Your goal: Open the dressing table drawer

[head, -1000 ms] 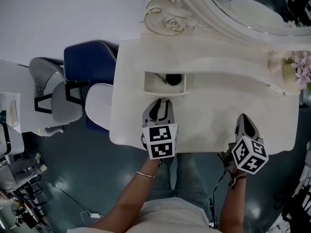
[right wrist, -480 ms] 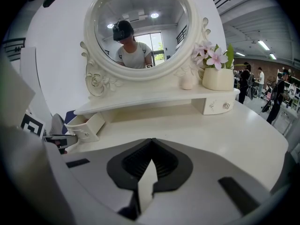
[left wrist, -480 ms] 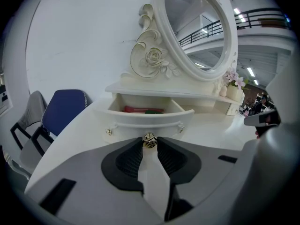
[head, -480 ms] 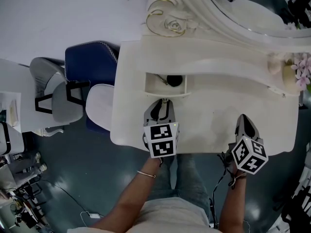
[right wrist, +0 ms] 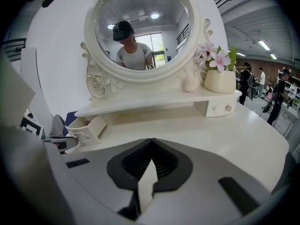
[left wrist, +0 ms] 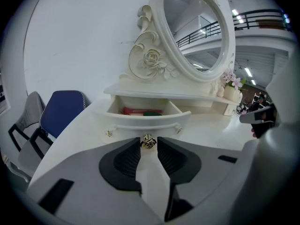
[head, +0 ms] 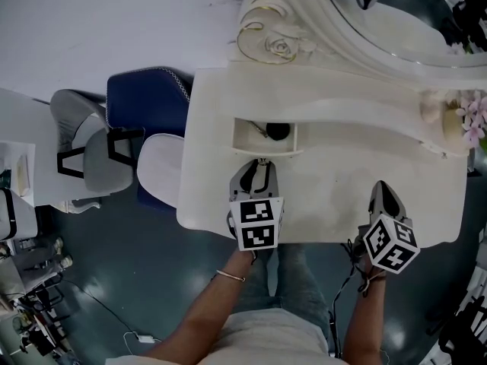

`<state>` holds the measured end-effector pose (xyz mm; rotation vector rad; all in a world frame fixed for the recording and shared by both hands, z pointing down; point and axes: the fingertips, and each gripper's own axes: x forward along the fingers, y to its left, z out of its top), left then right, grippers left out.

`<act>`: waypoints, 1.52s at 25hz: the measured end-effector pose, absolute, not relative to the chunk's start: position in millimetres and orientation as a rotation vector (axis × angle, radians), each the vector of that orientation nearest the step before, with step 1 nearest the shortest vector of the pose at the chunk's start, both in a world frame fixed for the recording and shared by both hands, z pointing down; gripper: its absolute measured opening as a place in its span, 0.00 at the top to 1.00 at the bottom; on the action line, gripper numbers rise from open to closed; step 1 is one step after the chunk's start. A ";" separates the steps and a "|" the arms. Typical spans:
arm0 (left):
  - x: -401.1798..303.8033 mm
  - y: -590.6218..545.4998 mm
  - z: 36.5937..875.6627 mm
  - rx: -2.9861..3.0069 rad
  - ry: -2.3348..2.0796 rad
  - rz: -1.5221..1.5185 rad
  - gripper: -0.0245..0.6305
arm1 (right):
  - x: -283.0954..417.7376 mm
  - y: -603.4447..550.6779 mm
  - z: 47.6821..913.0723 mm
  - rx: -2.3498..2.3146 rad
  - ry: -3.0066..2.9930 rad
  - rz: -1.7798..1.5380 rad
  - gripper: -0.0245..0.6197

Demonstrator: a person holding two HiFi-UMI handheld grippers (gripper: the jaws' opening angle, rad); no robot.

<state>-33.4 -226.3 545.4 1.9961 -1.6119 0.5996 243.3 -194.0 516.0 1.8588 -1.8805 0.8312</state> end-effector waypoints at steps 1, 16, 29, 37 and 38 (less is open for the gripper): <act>-33.3 -225.8 544.7 1.998 -1.610 0.599 0.80 | 242.1 -194.5 515.4 1.857 -1.883 0.830 0.95; -63.5 -225.8 493.2 2.023 -1.707 0.521 0.79 | 215.4 -208.9 482.5 1.851 -1.965 0.771 0.95; -118.7 -260.9 366.0 2.130 -1.921 0.328 0.80 | 191.6 -246.8 373.5 1.902 -2.183 0.553 0.95; -141.0 -283.7 263.2 2.224 -2.020 0.129 0.84 | 186.7 -274.3 278.7 1.969 -2.337 0.300 0.95; -142.8 -283.4 252.2 2.235 -2.031 0.107 0.85 | 186.1 -274.6 269.6 1.974 -2.352 0.278 0.95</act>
